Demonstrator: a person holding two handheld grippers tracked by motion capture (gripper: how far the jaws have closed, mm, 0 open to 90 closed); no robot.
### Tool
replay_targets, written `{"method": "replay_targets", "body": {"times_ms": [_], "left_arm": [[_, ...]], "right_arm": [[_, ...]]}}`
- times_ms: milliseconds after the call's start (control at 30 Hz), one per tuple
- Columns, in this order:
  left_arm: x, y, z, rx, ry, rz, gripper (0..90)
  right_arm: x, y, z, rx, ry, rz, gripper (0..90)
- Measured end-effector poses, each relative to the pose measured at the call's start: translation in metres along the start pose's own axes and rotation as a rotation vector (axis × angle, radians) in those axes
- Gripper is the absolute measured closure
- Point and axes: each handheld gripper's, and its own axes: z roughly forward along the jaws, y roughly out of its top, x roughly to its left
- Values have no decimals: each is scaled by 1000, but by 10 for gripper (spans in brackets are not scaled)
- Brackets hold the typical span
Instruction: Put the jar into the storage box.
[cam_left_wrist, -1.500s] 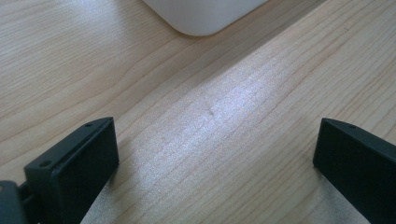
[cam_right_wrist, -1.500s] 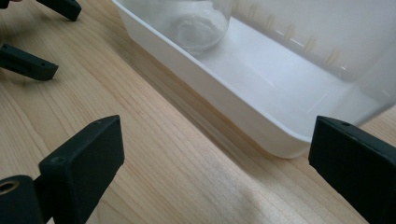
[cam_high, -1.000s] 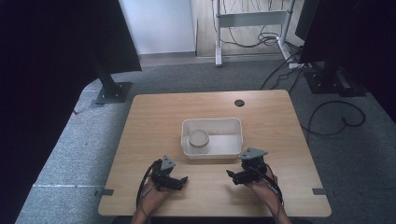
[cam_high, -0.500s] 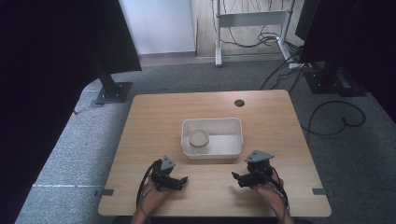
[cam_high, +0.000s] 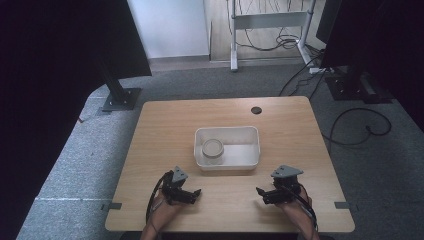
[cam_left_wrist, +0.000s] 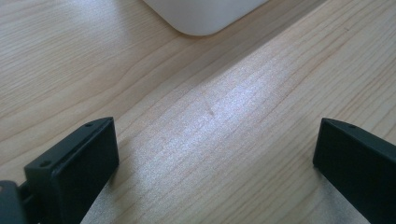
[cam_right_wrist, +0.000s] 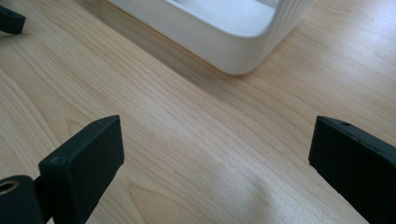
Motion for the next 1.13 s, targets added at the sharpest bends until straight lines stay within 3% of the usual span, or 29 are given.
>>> {"method": "replay_targets", "body": {"times_ms": [1133], "left_arm": [[0, 0, 0, 3, 1, 2, 0]], "right_arm": [[-11, -50, -8, 89, -46, 65, 32]]}}
